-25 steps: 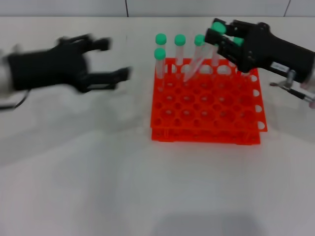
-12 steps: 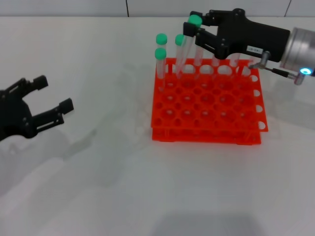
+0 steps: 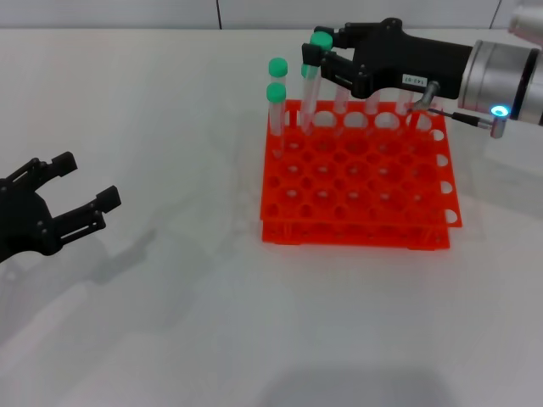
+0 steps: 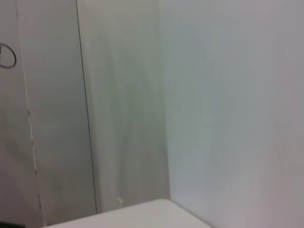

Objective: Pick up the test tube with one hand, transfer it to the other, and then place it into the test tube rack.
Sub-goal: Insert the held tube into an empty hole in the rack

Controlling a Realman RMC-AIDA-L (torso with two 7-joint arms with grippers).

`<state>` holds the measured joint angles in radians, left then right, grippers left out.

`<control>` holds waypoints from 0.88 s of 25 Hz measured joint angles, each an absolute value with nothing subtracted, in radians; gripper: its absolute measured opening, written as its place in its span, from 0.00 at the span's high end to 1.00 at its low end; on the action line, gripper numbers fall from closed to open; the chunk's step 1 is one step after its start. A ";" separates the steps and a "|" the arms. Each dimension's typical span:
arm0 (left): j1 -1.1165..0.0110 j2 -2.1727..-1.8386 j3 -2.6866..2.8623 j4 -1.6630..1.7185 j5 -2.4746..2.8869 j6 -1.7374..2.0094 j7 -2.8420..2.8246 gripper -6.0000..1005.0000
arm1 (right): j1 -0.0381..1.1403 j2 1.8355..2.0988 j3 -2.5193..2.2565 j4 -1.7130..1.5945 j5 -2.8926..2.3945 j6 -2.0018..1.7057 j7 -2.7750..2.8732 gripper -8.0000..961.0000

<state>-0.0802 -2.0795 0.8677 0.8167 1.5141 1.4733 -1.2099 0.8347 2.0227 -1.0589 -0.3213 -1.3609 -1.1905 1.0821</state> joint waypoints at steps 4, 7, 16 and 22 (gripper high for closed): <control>-0.087 -2.078 0.867 0.814 1.514 1.471 -1.208 0.12 | 0.835 2.026 -1.074 -0.321 -1.359 -1.165 1.083 0.67; -0.093 -2.078 0.867 0.813 1.515 1.468 -1.208 0.12 | 0.837 2.028 -1.074 -0.320 -1.357 -1.152 1.081 0.67; -0.106 -2.079 0.867 0.807 1.516 1.459 -1.199 0.12 | 0.837 2.028 -1.079 -0.314 -1.356 -1.126 1.065 0.66; -0.108 -2.079 0.867 0.800 1.516 1.457 -1.197 0.12 | 0.836 2.028 -1.123 -0.313 -1.356 -1.116 1.056 0.66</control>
